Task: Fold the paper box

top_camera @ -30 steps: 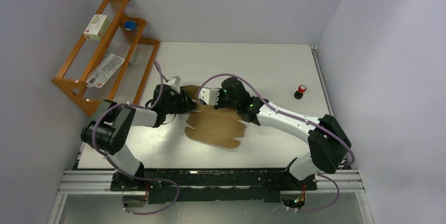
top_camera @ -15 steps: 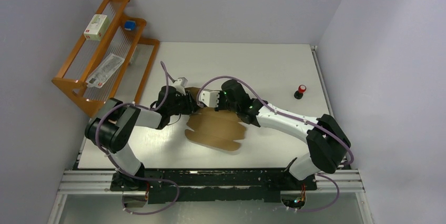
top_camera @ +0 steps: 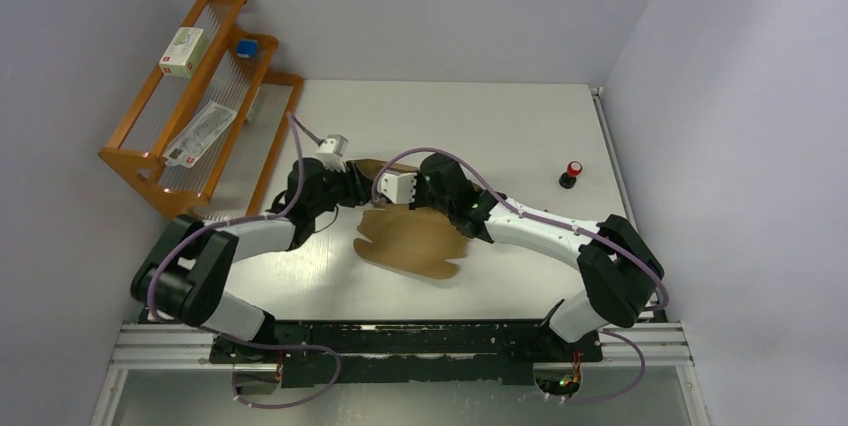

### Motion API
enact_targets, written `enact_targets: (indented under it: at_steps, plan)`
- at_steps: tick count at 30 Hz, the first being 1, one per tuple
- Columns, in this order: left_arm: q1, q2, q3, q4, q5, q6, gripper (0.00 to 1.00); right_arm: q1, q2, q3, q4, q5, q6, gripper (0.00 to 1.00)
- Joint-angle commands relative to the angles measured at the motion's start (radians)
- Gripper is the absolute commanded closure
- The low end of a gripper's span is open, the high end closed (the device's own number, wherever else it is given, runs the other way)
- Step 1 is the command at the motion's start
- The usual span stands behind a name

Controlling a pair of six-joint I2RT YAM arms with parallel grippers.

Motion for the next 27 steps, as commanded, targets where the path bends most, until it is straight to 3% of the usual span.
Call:
enact_targets:
  at_steps: [1, 13, 27]
  plan:
    - [0.08, -0.105, 0.011, -0.028, -0.07, 0.037, 0.56, 0.007, -0.007, -0.006, 0.038, 0.018, -0.043, 1.0]
    - [0.26, -0.098, 0.06, -0.075, -0.059, 0.128, 0.38, 0.007, -0.017, 0.002, 0.019, 0.013, -0.058, 1.0]
    - [0.274, 0.124, 0.161, -0.043, 0.19, 0.211, 0.4, 0.007, -0.003, 0.01, 0.001, 0.022, -0.08, 1.0]
